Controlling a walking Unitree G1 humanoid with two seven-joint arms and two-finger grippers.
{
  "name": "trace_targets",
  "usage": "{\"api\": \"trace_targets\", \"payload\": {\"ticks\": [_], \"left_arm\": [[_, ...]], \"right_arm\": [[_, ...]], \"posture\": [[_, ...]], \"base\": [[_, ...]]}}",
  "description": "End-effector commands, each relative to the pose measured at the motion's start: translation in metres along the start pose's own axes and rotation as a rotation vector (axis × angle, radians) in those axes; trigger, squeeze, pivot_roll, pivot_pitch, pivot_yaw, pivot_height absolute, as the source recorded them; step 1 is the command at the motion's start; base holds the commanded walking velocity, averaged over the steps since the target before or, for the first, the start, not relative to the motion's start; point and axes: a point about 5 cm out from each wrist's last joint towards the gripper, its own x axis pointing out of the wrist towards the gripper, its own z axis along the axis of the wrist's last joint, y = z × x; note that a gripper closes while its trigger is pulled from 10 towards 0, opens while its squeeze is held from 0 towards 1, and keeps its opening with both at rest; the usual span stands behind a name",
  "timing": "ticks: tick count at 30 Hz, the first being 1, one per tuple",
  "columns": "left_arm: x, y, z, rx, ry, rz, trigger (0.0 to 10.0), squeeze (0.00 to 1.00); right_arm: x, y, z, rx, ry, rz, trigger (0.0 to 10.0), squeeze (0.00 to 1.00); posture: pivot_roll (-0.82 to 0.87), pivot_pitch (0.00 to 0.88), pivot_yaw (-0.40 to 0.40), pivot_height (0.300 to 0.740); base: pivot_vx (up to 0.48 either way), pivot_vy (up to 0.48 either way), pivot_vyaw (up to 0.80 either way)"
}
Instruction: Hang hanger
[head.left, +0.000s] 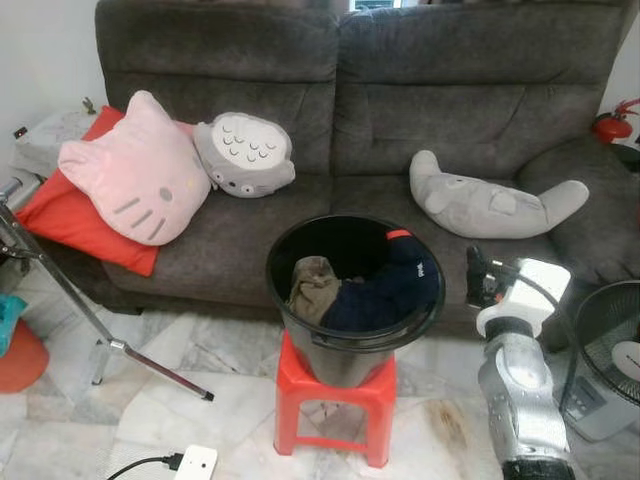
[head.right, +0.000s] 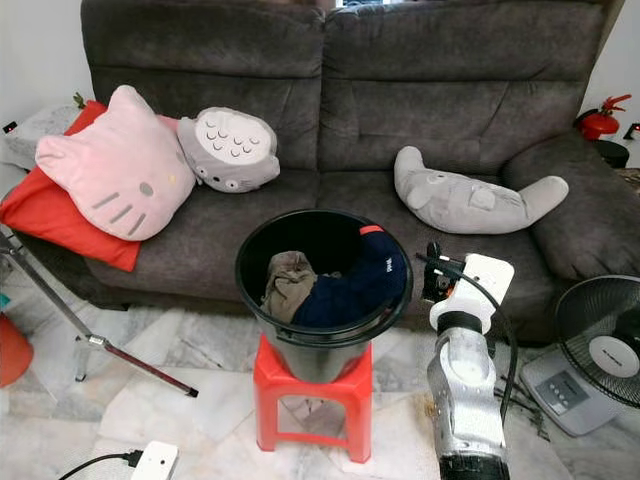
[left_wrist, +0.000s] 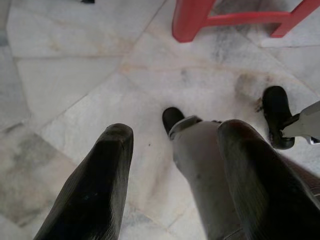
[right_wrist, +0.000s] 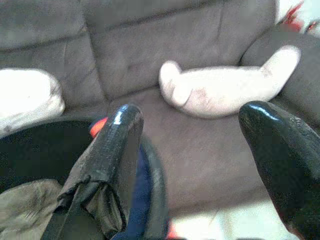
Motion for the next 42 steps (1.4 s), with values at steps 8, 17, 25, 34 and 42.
{"api": "trace_targets", "payload": {"ticks": [8,17,25,34,42], "left_arm": [[0.000,0.001,-0.002,0.006,0.025,0.005,10.0,0.00],[0.001,-0.001,0.001,0.008,0.024,0.002,10.0,0.00],[0.002,-0.002,0.002,0.008,0.024,0.002,10.0,0.00],[0.003,-0.007,0.003,0.009,0.018,-0.007,10.0,0.00],[0.002,-0.005,0.002,0.007,0.014,-0.010,10.0,0.00]], "right_arm": [[0.014,0.021,-0.002,0.045,0.069,0.148,10.0,0.00],[0.018,0.015,-0.022,0.071,0.220,0.080,10.0,0.00],[0.020,0.015,-0.024,0.046,0.241,0.091,10.0,0.00],[0.024,0.021,-0.029,0.002,0.302,0.123,10.0,0.00],[0.027,0.023,-0.033,-0.029,0.344,0.147,10.0,0.00]], "posture": [[-0.09,0.000,0.026,0.740],[-0.09,0.000,0.028,0.740],[-0.09,0.000,0.028,0.740],[-0.08,0.000,0.027,0.740],[-0.08,0.000,0.028,0.740]], "base": [[0.000,0.000,0.00],[0.000,0.000,0.00],[0.000,0.000,0.00],[0.000,0.000,0.00],[0.000,0.000,0.00]]}}
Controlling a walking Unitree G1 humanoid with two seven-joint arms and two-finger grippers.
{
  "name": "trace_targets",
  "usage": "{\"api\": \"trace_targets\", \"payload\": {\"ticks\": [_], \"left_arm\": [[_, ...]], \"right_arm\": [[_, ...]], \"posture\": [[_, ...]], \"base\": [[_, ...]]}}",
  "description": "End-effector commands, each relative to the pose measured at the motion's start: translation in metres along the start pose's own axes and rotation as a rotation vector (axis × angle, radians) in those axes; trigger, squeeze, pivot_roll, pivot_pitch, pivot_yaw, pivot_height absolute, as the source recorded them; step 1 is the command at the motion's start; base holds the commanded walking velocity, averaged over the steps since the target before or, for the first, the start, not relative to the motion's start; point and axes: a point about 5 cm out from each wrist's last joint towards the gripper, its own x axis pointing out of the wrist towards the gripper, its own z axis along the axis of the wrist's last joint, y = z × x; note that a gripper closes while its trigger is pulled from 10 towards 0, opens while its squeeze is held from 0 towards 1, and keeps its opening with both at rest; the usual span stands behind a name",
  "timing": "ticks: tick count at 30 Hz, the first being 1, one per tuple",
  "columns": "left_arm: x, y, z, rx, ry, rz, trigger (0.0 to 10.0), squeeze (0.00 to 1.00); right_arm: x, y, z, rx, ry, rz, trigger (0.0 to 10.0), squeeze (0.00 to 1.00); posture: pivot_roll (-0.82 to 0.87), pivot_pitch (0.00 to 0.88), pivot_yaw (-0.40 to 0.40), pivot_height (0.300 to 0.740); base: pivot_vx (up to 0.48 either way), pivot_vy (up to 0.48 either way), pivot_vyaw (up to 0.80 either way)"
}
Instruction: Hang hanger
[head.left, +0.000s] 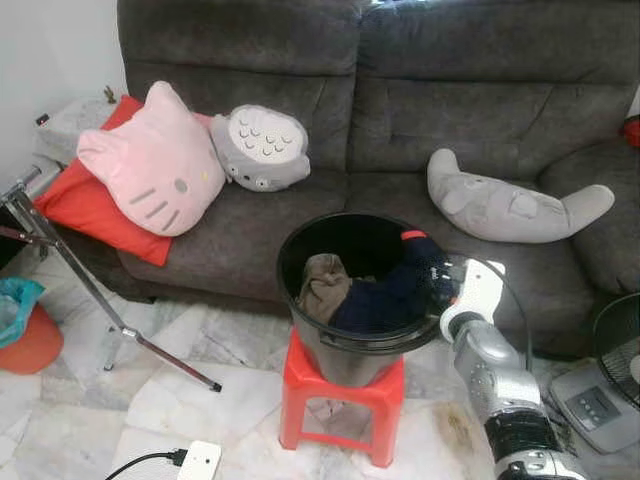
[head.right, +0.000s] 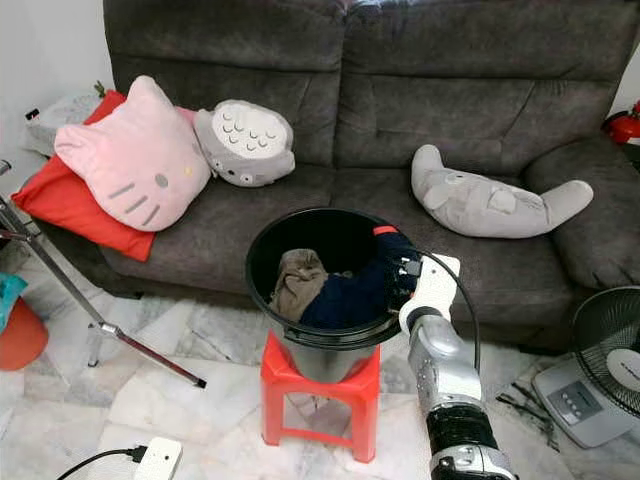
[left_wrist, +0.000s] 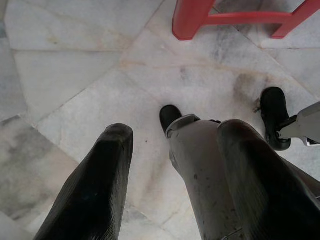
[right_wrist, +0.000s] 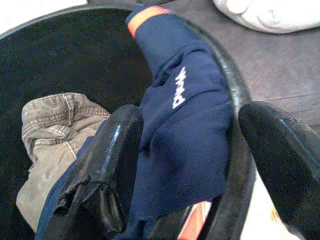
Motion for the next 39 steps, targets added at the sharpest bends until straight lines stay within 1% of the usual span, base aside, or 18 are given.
{"api": "trace_targets", "payload": {"ticks": [1,7,8,9,10,18,24,26,27,30,37,39], "left_arm": [[-0.001,0.003,-0.005,0.005,0.016,0.001,10.0,0.00],[-0.001,0.002,-0.005,0.005,0.017,-0.001,10.0,0.00],[-0.001,0.002,-0.005,0.005,0.017,-0.002,10.0,0.00],[-0.001,0.002,-0.005,0.005,0.017,-0.002,10.0,0.00],[-0.001,0.002,-0.005,0.005,0.017,-0.003,10.0,0.00],[-0.002,0.004,-0.005,0.007,0.019,-0.006,10.0,0.00],[-0.002,0.004,-0.005,0.007,0.019,-0.008,10.0,0.00],[-0.001,-0.001,-0.006,0.007,0.023,-0.011,10.0,0.00],[0.000,-0.006,-0.008,0.006,0.028,-0.013,10.0,0.00],[0.000,-0.014,-0.009,0.010,0.036,-0.018,10.0,0.00],[0.003,-0.021,-0.003,0.013,0.034,-0.024,10.0,0.00],[0.002,-0.014,-0.005,0.012,0.038,-0.018,10.0,0.00]], "right_arm": [[0.003,0.003,0.003,-0.026,0.020,0.013,10.0,0.00],[0.005,0.005,0.004,-0.026,0.019,0.016,10.0,0.00],[0.005,0.005,0.004,-0.026,0.016,0.017,9.8,0.00],[0.005,0.005,0.004,-0.027,0.012,0.015,3.6,0.00],[0.005,0.005,0.005,-0.028,0.009,0.014,0.0,0.00],[0.005,0.004,0.006,-0.024,0.006,0.001,0.0,0.00],[0.006,0.008,0.005,-0.023,0.015,0.022,0.0,0.00],[0.006,0.008,0.005,-0.021,0.015,0.021,0.0,0.00],[0.006,0.009,0.005,-0.020,0.015,0.022,0.0,0.00],[0.006,0.009,0.005,-0.016,0.012,0.021,0.0,0.00],[0.006,0.010,0.007,-0.014,0.001,0.023,0.0,0.00],[0.006,0.010,0.008,-0.013,-0.006,0.023,0.0,0.00]], "posture": [[-0.08,0.000,0.028,0.740],[-0.08,0.000,0.028,0.740],[-0.08,0.000,0.028,0.740],[-0.08,0.000,0.028,0.740],[-0.07,0.000,0.027,0.740],[-0.07,0.000,0.026,0.740],[-0.07,0.000,0.024,0.740],[-0.07,0.000,0.024,0.740],[-0.07,0.000,0.024,0.740],[-0.07,0.000,0.025,0.740],[-0.07,0.000,0.025,0.740],[-0.07,0.000,0.025,0.740]], "base": [[0.000,0.000,0.00],[0.000,0.000,0.00],[0.000,0.000,0.00],[0.000,0.000,0.00],[0.000,0.000,0.00],[0.000,0.000,0.00],[0.000,0.000,0.00],[0.000,0.000,0.00],[0.000,0.000,0.00],[0.000,0.000,0.00],[0.000,0.000,0.00],[0.000,0.000,0.00]]}}
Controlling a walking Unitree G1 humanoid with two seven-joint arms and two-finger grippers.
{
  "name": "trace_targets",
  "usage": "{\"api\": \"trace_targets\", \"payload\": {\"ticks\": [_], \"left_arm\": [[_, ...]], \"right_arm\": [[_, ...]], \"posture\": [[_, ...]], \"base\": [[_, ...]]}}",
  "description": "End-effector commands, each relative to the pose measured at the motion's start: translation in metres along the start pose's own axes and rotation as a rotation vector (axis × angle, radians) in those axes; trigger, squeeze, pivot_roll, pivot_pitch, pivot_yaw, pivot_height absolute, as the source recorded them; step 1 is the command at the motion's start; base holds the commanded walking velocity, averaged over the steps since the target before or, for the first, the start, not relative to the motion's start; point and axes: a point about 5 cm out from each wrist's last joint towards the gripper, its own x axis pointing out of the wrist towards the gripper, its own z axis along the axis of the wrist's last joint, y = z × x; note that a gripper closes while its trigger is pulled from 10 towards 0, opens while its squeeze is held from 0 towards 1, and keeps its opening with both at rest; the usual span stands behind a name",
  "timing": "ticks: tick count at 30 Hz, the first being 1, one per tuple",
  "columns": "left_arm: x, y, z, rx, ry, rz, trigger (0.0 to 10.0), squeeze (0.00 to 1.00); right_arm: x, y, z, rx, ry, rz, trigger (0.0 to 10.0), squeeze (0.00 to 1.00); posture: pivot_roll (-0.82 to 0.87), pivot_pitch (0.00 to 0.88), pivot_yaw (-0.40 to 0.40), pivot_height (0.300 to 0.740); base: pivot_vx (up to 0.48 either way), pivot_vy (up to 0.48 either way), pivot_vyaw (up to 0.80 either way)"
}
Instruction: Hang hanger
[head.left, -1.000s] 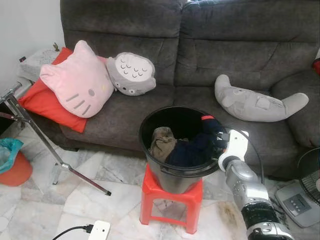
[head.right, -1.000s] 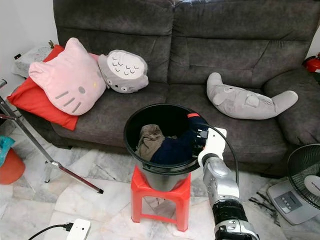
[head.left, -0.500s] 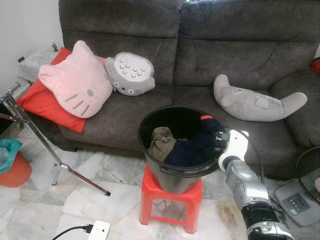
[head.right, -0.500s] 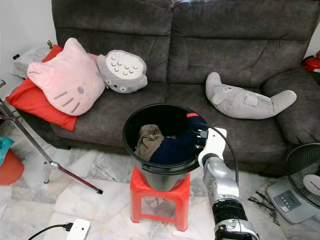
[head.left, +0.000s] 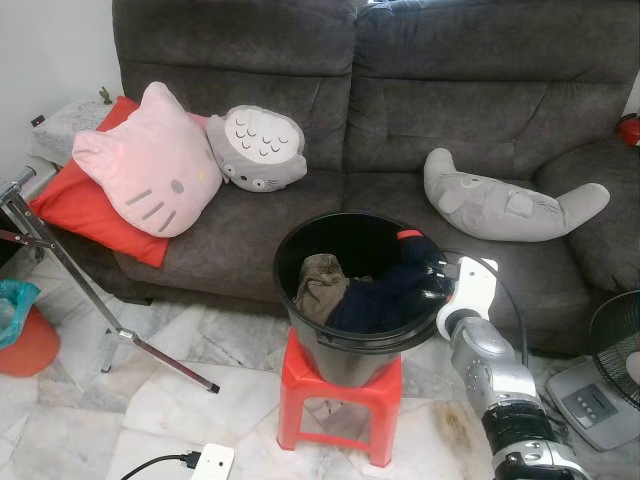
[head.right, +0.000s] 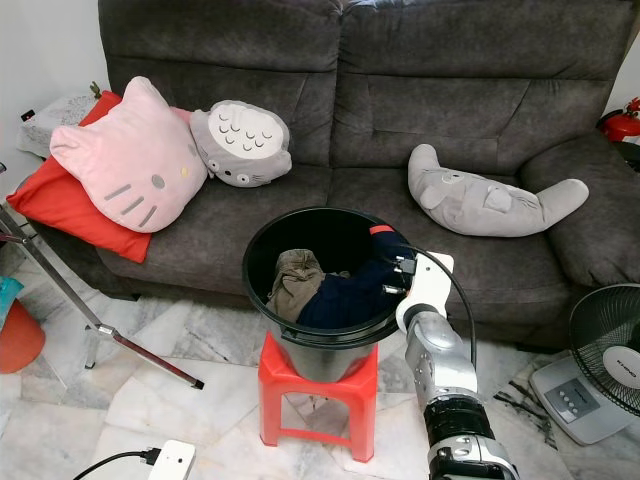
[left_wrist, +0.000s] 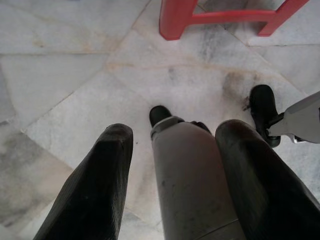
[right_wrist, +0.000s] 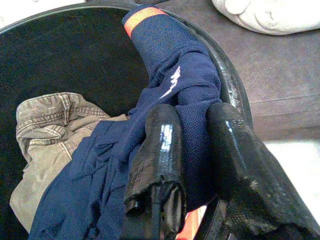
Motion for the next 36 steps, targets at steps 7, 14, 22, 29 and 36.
{"api": "trace_targets", "payload": {"ticks": [7,14,22,29,36], "left_arm": [[-0.004,0.015,-0.010,0.010,0.041,0.018,10.0,0.00],[-0.004,0.015,-0.010,0.011,0.041,0.018,10.0,0.00],[-0.005,0.016,-0.012,0.012,0.038,0.016,10.0,0.00],[-0.006,0.017,-0.015,0.013,0.043,0.016,10.0,0.00],[-0.006,0.018,-0.016,0.013,0.045,0.017,10.0,0.00]], "right_arm": [[0.001,0.010,0.021,-0.003,-0.105,0.028,0.0,0.00],[-0.001,0.019,0.043,-0.016,-0.220,0.074,0.0,0.00],[-0.008,0.027,0.071,-0.044,-0.396,0.116,0.0,0.00],[-0.009,0.031,0.071,-0.081,-0.417,0.131,0.0,0.00],[-0.020,0.043,0.083,-0.039,-0.550,0.231,0.0,0.00]], "posture": [[-0.07,0.000,0.025,0.740],[-0.07,0.000,0.025,0.740],[-0.07,0.000,0.025,0.740],[-0.07,0.000,0.025,0.740],[-0.07,0.000,0.025,0.740]], "base": [[0.000,0.000,0.00],[0.000,0.000,0.00],[0.000,0.000,0.00],[0.000,0.000,0.00],[0.000,0.000,0.00]]}}
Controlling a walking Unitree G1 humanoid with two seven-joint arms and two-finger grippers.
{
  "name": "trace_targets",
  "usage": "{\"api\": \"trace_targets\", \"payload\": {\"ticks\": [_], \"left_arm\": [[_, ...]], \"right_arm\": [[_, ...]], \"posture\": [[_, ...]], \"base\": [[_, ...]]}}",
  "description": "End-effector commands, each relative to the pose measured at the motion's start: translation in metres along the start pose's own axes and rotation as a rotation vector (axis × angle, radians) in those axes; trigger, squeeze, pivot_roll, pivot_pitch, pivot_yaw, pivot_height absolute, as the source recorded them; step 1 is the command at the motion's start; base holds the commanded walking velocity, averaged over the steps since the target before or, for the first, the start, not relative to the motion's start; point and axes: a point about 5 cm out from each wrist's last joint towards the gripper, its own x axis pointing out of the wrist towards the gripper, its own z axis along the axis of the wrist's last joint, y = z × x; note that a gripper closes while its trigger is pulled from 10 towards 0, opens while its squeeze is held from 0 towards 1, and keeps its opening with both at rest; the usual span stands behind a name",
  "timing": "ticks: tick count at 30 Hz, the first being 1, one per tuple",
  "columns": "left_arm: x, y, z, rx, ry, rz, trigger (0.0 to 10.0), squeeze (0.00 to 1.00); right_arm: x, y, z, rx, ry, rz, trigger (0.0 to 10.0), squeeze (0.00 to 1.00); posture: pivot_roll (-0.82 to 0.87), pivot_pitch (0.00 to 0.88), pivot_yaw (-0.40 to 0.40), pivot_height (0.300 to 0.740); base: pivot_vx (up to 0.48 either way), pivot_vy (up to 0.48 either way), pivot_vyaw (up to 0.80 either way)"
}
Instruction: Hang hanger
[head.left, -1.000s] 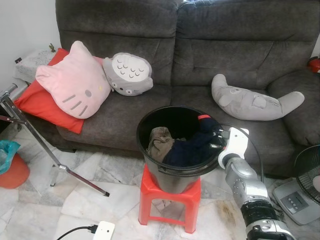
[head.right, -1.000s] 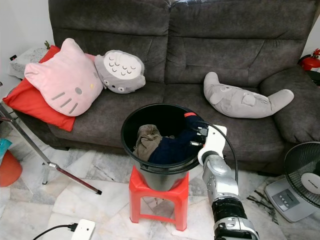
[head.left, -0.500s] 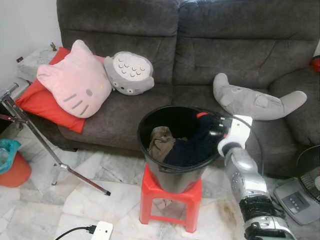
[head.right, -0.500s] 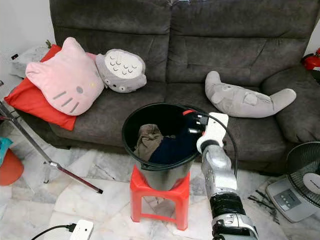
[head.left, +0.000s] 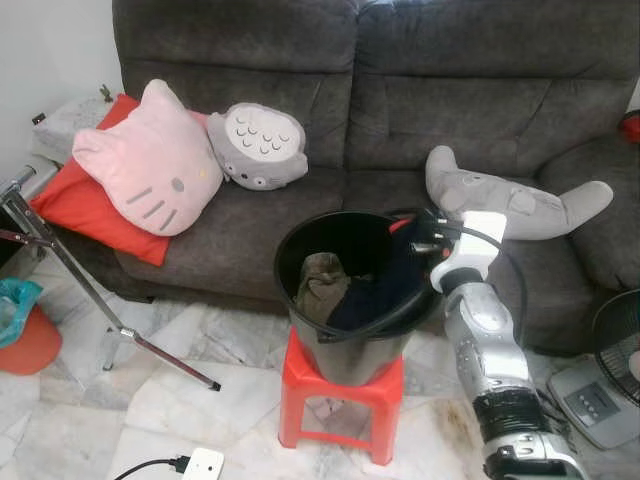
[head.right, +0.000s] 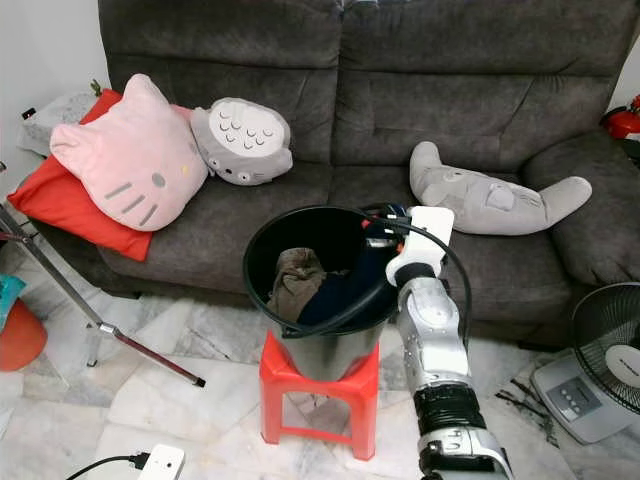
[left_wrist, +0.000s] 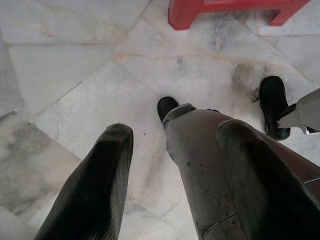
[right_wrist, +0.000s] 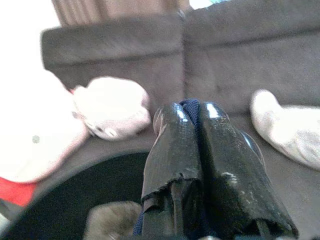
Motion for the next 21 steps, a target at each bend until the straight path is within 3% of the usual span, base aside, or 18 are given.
{"api": "trace_targets", "payload": {"ticks": [1,5,10,13,16,18,21], "left_arm": [[-0.002,0.003,-0.007,0.005,0.025,0.004,10.0,0.00],[-0.002,0.004,-0.008,0.008,0.028,0.003,10.0,0.00],[-0.002,0.004,-0.009,0.003,0.029,0.003,10.0,0.00],[-0.003,0.005,-0.011,0.010,0.034,0.004,10.0,0.00],[-0.002,0.004,-0.010,0.010,0.033,0.009,10.0,0.00],[-0.002,0.004,-0.009,0.009,0.033,0.011,10.0,0.00],[-0.002,0.005,-0.007,0.011,0.029,0.015,10.0,0.00]], "right_arm": [[0.002,0.005,0.016,0.010,-0.089,0.034,0.0,0.00],[-0.005,0.021,0.025,0.153,-0.173,0.144,0.0,0.00],[-0.007,0.021,0.020,0.155,-0.146,0.117,0.0,0.00],[-0.015,0.005,-0.004,0.121,-0.030,0.008,0.0,0.00],[-0.022,0.000,-0.010,0.105,0.005,0.018,0.0,0.00],[-0.024,-0.002,-0.011,0.093,0.013,0.024,0.0,0.00],[-0.023,-0.001,0.008,0.055,-0.076,0.041,0.0,0.00]], "posture": [[-0.07,0.000,0.025,0.740],[-0.07,0.000,0.029,0.740],[-0.07,0.000,0.028,0.740],[-0.07,0.000,0.027,0.740],[-0.07,0.000,0.028,0.740],[-0.07,0.000,0.028,0.740],[-0.07,0.000,0.028,0.740]], "base": [[0.000,0.000,0.00],[0.000,0.000,0.00],[0.000,0.000,0.00],[0.000,0.000,0.00],[0.000,0.000,0.00],[0.000,0.000,0.00],[0.000,0.000,0.00]]}}
